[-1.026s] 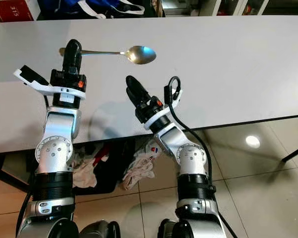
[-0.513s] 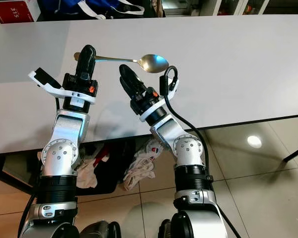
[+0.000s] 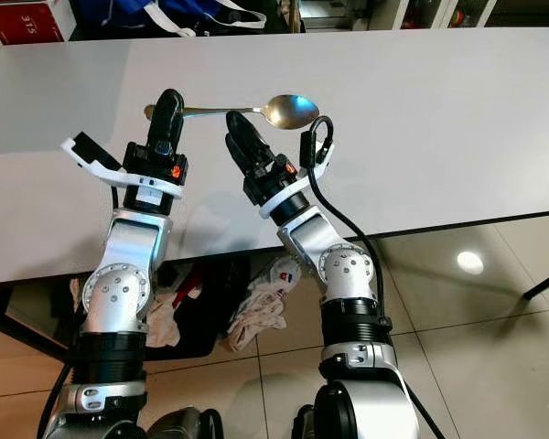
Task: Setting the table
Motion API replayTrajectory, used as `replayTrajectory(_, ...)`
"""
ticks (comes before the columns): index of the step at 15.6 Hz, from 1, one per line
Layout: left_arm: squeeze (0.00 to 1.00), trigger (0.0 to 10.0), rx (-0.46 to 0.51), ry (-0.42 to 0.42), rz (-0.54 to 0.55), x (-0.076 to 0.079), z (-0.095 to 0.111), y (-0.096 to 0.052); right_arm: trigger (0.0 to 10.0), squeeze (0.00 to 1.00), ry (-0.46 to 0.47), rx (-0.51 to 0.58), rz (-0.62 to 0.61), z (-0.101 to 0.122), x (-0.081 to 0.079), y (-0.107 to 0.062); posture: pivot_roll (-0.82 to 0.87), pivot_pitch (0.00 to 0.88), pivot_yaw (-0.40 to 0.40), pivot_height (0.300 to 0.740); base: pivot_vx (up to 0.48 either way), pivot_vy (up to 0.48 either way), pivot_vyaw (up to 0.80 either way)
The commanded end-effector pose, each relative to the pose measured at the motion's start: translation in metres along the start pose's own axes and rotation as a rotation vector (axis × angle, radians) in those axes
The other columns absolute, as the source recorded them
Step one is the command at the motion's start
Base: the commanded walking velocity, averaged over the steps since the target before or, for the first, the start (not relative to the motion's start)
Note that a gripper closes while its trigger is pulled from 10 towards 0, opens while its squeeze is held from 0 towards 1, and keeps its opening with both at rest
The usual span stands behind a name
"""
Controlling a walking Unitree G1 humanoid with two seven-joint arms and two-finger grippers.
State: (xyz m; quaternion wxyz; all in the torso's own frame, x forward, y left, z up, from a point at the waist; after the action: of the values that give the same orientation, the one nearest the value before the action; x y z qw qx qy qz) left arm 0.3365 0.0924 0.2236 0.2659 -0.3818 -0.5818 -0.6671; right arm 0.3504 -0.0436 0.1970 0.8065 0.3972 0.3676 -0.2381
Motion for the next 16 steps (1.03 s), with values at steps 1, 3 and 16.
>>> replayTrajectory(1, 0.0, 10.0, -0.027, -0.128, -0.039, 0.01, -0.036, 0.009, 2.2, 0.0, 0.09, 0.042, 0.157, -0.016, -0.04, 0.041, -0.07, 0.09, 0.059, 0.74, 0.0, 0.0, 0.0)
replayTrajectory(3, 0.0, 10.0, -0.009, -0.121, -0.031, 0.009, -0.032, 0.009, 4.0, 0.0, 0.09, 0.018, 0.208, -0.019, -0.045, 0.037, -0.07, 0.09, 0.058, 0.74, 0.0, 0.0, 0.0)
replayTrajectory(16, 0.0, 10.0, -0.01, -0.126, -0.056, 0.016, -0.032, 0.011, 8.5, 0.0, 0.042, 0.036, 0.149, -0.016, -0.035, 0.034, -0.07, 0.093, 0.058, 0.74, 0.0, 0.0, 0.0)
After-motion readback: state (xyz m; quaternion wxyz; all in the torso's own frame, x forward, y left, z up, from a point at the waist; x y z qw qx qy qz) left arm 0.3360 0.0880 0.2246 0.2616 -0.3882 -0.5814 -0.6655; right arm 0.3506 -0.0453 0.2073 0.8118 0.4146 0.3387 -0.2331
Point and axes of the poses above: a point about 5 cm out from each wrist's last joint towards the gripper, its own y axis pointing out of the wrist towards the gripper, its own z axis along the axis of the wrist's last joint, x = y × z, the point moved 2 cm from there along y, pointing out of the wrist towards the gripper, and after that the axes turned 15 degrees about -y, right-handed, at the moved point
